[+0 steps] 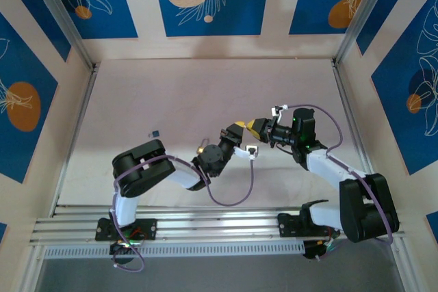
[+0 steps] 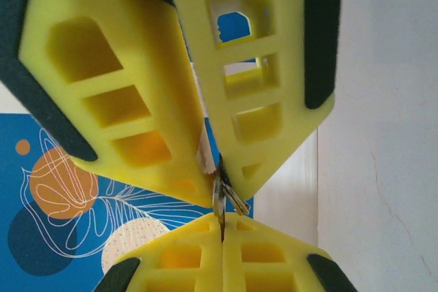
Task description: Unlock with the key
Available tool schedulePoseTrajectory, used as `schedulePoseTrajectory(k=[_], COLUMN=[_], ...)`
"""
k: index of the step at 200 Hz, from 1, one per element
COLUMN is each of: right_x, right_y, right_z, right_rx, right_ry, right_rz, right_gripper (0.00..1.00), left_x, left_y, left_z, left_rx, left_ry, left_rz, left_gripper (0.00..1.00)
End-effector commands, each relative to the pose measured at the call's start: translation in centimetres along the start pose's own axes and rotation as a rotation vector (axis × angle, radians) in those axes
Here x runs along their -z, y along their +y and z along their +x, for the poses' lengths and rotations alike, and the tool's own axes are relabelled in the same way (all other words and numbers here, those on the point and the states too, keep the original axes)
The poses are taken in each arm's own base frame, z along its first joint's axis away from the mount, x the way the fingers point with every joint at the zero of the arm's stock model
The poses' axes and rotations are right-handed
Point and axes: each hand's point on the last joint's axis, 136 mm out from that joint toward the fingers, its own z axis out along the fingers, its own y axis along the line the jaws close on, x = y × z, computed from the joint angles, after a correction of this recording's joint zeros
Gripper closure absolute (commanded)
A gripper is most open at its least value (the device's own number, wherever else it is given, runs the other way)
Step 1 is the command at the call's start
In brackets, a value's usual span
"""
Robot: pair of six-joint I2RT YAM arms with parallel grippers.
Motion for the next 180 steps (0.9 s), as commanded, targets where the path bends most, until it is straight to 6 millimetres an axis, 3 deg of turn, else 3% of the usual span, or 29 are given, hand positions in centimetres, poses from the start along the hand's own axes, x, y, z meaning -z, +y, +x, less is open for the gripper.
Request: schedulePoseTrajectory(k=[1, 48, 78, 108, 123, 158, 180], right_x=[-0.3, -0.1, 0.1, 0.8, 1.3, 2.3, 2.8], right_y=[1.1, 1.4, 1.6, 1.4, 1.2, 1.3, 1.4], right_z=[0.1, 0.0, -0.1, -0.7, -1.1, -1.9, -2.2], right_rx=[0.024, 0.032, 0.046, 0.07, 0.091, 0.122, 0.14], right_ry=[0.012, 0.008, -0.001, -0.016, -0.027, -0.047, -0.055], right_rz=[-0.024, -0.026, -0.017, 0.002, 0.023, 0.035, 0.041], right_gripper=[0.89, 1.0, 1.0, 1.0, 1.0, 1.0, 1.0], left_x=[-0.2, -0.4, -0.4, 0.0, 0.5, 1.9, 2.4], left_y=[0.7, 0.5, 0.8, 1.4, 1.5, 1.2, 2.1], left_z=[-0.7, -0.6, -0.4, 0.3, 0.8, 2.0, 3.8], left_rx=[0.028, 0.028, 0.047, 0.082, 0.096, 0.111, 0.193], left_ry=[0.0, 0.011, 0.025, 0.037, 0.045, 0.066, 0.127], left_rz=[-0.032, -0.031, -0.037, -0.042, -0.04, -0.021, -0.029], left_gripper=[1.0, 1.0, 1.0, 0.58, 0.47, 0.4, 0.39])
